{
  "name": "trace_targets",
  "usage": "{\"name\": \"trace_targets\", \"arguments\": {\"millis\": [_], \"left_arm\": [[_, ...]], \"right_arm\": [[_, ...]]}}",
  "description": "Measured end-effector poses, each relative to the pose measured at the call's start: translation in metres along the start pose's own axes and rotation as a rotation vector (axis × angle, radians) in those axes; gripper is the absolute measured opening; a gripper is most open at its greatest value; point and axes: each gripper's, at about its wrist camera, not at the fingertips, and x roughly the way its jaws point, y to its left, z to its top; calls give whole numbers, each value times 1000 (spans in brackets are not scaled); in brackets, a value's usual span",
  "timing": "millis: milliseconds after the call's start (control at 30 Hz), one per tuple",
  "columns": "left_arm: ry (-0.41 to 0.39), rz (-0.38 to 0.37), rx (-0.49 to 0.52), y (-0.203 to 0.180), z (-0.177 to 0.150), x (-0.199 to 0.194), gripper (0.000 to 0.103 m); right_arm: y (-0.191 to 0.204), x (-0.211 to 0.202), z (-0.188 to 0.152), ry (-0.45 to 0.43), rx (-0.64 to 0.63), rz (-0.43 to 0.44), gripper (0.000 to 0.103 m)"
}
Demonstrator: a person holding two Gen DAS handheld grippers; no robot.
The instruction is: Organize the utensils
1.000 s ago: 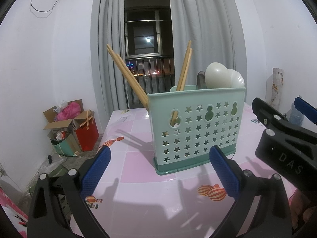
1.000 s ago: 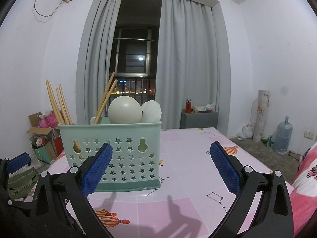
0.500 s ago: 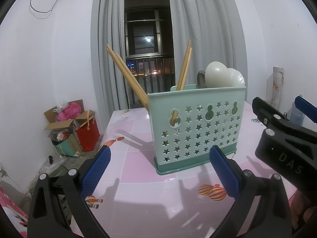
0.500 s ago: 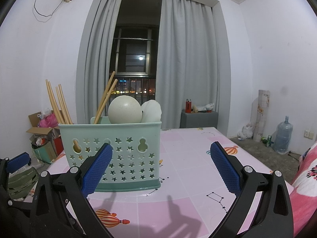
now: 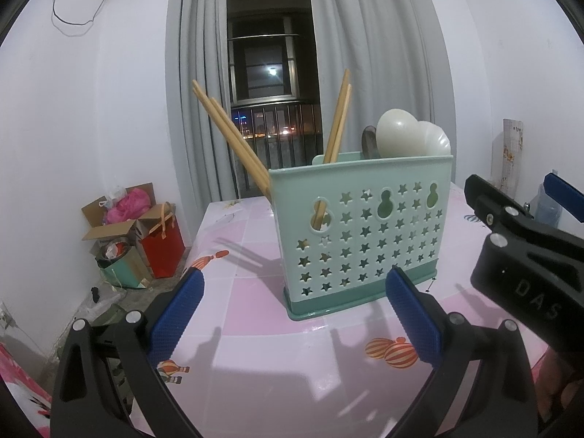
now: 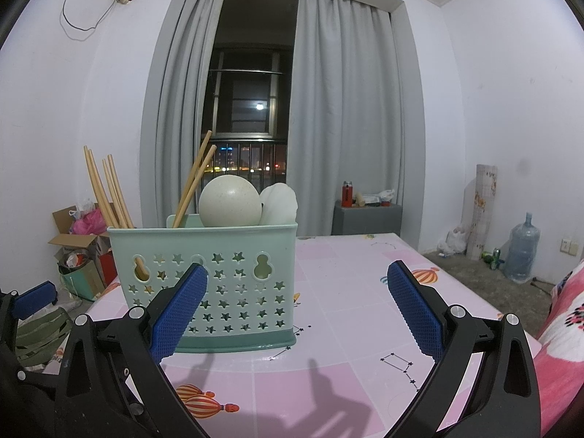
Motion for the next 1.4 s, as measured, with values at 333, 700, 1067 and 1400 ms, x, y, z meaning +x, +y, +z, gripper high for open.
{"name": "trace_targets", "arguments": {"millis": [333, 700, 1067, 1400], "left_arm": [[1, 0, 1, 1, 0, 0, 98], [3, -1, 1, 1, 1, 0, 98], [4, 0, 5, 5, -2, -3, 98], [5, -2, 11, 6, -3, -3, 98]], "right_arm": [[0, 0, 0, 2, 1, 0, 95], [-1, 0, 0, 2, 0, 0, 95], [-2, -1, 0, 2, 0, 0, 95], [-1, 0, 0, 0, 1, 1, 95]]}}
